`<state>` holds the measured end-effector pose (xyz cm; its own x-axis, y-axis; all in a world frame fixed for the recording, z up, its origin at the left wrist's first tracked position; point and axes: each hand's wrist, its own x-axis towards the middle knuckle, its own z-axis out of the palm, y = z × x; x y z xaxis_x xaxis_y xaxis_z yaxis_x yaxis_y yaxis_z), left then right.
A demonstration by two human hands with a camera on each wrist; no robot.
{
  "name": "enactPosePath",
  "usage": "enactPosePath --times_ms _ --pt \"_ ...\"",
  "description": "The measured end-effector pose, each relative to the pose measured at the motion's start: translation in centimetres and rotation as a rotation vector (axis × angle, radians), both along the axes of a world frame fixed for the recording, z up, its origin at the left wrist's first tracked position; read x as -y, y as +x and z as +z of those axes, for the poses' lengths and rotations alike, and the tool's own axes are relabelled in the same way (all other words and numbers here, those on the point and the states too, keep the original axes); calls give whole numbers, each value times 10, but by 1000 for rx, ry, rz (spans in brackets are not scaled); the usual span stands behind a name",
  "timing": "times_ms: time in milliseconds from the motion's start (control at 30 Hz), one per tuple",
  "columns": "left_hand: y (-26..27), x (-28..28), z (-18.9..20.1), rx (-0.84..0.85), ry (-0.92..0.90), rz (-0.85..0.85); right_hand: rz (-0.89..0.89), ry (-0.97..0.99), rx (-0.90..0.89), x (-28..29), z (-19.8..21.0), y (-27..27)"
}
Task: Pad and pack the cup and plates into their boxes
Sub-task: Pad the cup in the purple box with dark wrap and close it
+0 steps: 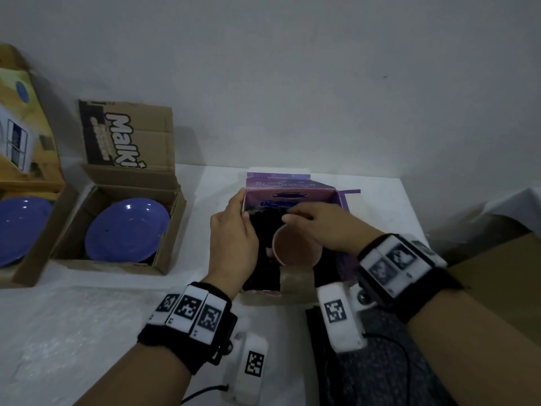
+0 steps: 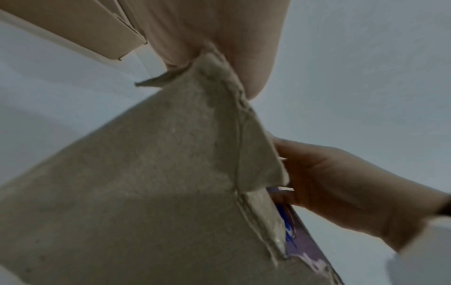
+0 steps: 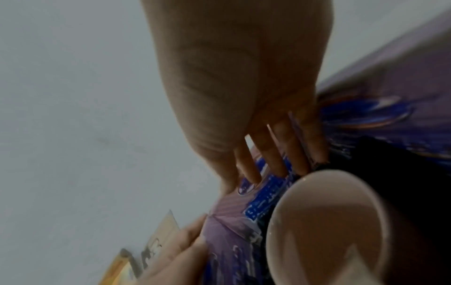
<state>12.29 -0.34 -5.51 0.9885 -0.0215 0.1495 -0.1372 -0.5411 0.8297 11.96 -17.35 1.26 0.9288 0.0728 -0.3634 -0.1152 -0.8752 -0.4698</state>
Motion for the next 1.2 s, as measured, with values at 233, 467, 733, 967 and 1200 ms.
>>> enactPosePath --times_ms 233,467,733,967,1200 --pt "-4 1 13 62 56 -7 -409 -21 261 36 -3 -64" --pt "1 -4 18 -21 436 -156 -570 284 343 39 -15 -88" --pt "-19 -5 40 -261 735 -354 -410 -159 -177 72 -30 -151" --pt "-30 -3 47 -299 878 -490 -400 -329 -331 28 -66 -184" --pt "-40 0 40 -129 922 -450 -436 -250 -259 33 -63 -183"
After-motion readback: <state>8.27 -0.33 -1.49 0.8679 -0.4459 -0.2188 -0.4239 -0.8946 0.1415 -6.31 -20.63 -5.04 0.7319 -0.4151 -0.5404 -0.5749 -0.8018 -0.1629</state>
